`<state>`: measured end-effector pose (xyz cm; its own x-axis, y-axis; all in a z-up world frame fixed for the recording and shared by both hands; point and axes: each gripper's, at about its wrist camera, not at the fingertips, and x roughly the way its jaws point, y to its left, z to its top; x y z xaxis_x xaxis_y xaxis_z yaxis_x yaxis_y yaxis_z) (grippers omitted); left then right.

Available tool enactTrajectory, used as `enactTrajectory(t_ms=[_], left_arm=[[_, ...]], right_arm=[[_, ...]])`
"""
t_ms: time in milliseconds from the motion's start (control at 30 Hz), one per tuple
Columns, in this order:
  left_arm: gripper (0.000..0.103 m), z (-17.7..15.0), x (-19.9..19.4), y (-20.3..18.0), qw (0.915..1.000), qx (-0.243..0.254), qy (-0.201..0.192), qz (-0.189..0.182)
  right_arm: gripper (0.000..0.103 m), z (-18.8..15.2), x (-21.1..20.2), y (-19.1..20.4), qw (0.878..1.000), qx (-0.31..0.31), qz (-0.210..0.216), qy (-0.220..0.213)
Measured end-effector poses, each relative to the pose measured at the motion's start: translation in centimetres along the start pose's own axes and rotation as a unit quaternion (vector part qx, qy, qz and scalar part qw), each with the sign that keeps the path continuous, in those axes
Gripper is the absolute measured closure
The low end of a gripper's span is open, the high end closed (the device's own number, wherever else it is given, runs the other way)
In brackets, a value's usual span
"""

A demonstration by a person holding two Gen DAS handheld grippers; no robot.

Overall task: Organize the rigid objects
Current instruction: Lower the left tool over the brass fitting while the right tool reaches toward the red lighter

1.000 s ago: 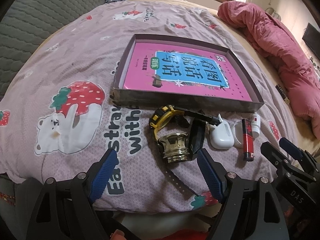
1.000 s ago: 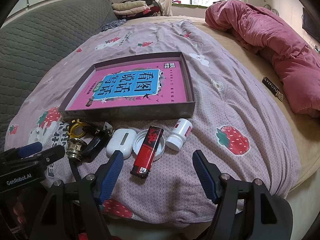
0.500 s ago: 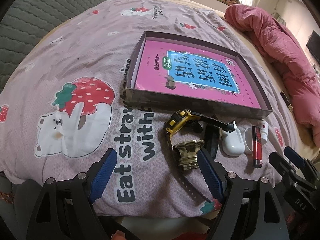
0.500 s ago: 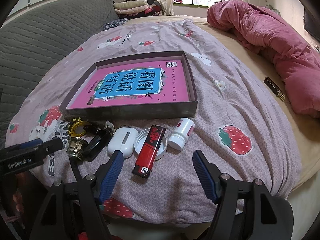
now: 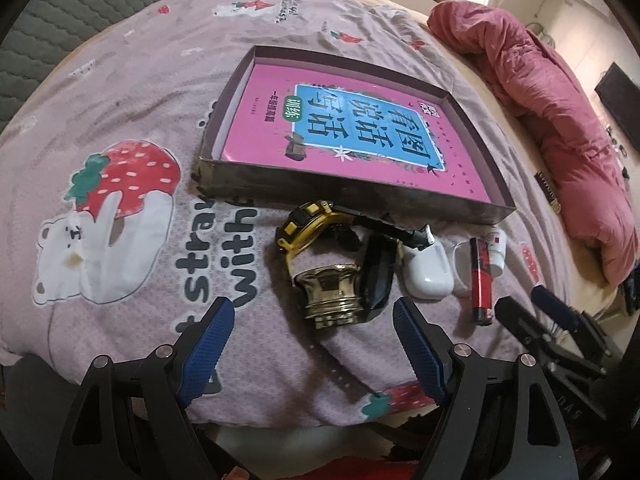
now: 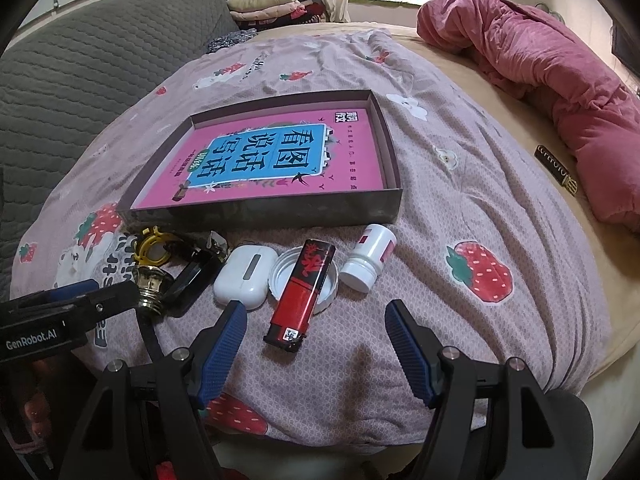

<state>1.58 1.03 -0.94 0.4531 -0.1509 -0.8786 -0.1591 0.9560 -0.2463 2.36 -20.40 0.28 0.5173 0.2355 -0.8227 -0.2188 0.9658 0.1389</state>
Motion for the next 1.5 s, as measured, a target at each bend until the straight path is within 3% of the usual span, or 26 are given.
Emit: enactTrajectory(t_ms=[100, 433, 567, 700, 867, 1000, 1300, 1367, 1500], left_arm=[[0.039, 0.3, 0.4, -0.3, 0.9999, -0.003, 0.009, -0.014], [0.054, 1.0, 2.6, -1.0, 0.9988, -0.005, 0.045, -0.021], [0.069, 1.6, 2.9, -0.8, 0.9989, -0.005, 0.043, -0.019], [0.068, 1.7, 3.6, -0.6, 0.9981, -0.005, 0.059, -0.02], [0.068, 1.6, 3.9, -2.1, 0.997, 0.039, 0.066, 0.01], [0.067, 2.4, 4.8, -3.0, 0.9951, 0.041, 0.087, 0.023], [0.065, 3.7, 6.5, -3.9, 0.9906, 0.038, 0.118, 0.059], [0.065, 3.6, 8.2, -4.1, 0.9862, 0.038, 0.149, 0.062], [0.065, 3.5, 8.7, -4.8, 0.9879, 0.045, 0.133, 0.066]], right_arm=[[0.032, 0.0, 0.1, -0.1, 1.0, 0.002, 0.001, 0.001], [0.032, 0.1, 0.3, -0.4, 1.0, 0.008, 0.004, 0.004], [0.032, 0.1, 0.5, -0.6, 1.0, 0.013, 0.004, 0.006], [0.032, 0.1, 0.8, -0.7, 1.0, 0.014, 0.005, 0.01], [0.032, 0.1, 1.2, -0.6, 1.0, 0.013, 0.007, 0.016], [0.032, 0.1, 1.6, -0.5, 1.0, 0.016, 0.012, 0.024], [0.032, 0.5, 3.6, -2.1, 0.995, 0.077, 0.026, 0.064], [0.036, 0.7, 3.8, -2.1, 0.995, 0.079, 0.027, 0.059], [0.042, 1.3, 4.3, -1.3, 0.996, 0.061, 0.013, 0.064]])
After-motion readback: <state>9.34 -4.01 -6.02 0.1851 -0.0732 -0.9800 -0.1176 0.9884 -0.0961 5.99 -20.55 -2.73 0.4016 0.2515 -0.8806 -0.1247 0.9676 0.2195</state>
